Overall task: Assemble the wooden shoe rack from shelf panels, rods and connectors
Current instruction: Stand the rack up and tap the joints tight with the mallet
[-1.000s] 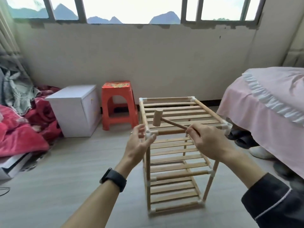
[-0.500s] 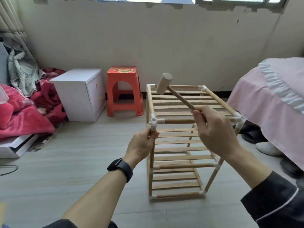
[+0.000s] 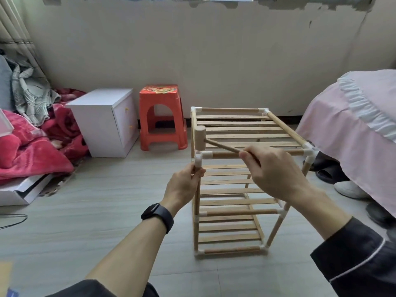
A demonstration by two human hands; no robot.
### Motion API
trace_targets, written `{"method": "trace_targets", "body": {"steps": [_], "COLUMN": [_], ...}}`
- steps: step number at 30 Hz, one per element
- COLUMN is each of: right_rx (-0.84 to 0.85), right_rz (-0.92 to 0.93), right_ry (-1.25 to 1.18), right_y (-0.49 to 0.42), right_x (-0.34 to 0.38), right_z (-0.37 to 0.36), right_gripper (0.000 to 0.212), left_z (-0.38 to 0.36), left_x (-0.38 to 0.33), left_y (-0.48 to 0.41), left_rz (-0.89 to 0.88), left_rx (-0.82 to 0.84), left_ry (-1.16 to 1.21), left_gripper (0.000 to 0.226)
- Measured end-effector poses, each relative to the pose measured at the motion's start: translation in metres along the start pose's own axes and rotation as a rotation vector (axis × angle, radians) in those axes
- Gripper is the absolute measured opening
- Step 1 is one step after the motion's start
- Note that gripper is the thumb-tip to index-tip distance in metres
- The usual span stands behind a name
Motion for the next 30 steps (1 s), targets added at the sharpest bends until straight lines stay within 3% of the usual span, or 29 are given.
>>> {"method": "trace_targets", "body": {"steps": [2, 3, 6, 7, 10, 12, 16, 21, 25, 30], "right_rx": [-0.171, -0.167, 0.133, 0.136, -0.137, -0.21, 0.175, -0.172, 0.121, -0.206], "right_rz": [0.084, 0.094, -0.014, -0.021, 0.097, 0.136, -0.021, 0.099, -0.023, 0.114], "right_ry": [-0.06, -0.058, 0.064, 0.059, -0.031, -0.031, 0.026, -0.13, 0.073, -0.097], "right_y": [0.001, 0.001, 0.003, 0.003, 0.002, 0.003, 0.002, -0.003, -0.001, 0.002], "right_x": [0.007, 0.008, -0.001, -0.003, 0.009, 0.015, 0.004, 0.017, 0.001, 0.018], "right_z": [0.013, 0.013, -0.016, -0.018, 0.003, 0.009, -0.027, 0.002, -0.025, 0.001], "right_gripper": [0.025, 0.025, 0.028, 0.028, 0.023, 0.022, 0.029, 0.021, 0.026, 0.021], "left_z": [0.0, -0.001, 0.0, 0.0, -0.001, -0.002, -0.002, -0.002, -0.001, -0.002], "left_x": [0.0, 0.0, 0.001, 0.002, 0.005, 0.007, 0.007, 0.009, 0.008, 0.012], "left_y": [-0.001, -0.002, -0.002, -0.003, -0.004, -0.006, -0.005, -0.007, -0.006, -0.008], "left_rz": [0.002, 0.003, 0.015, 0.017, 0.02, 0.023, 0.02, 0.017, 0.018, 0.018], "left_rx": [-0.003, -0.005, -0.015, -0.019, -0.018, -0.018, -0.031, -0.023, -0.028, -0.032], "left_ry": [-0.005, -0.002, 0.009, 0.009, 0.0, -0.002, 0.009, -0.009, -0.001, -0.026], "left_gripper": [0.025, 0.026, 0.027, 0.027, 0.027, 0.025, 0.025, 0.026, 0.026, 0.027]}}
Point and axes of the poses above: each hand's wrist, its own y-axis away from the middle knuckle, its own z-axis out of the back of the hand, x = y × z, the point moved 7 cm from there along -y, towards the middle knuckle, and after that the axes turned 10 degrees about -y, right-handed, at the moved point
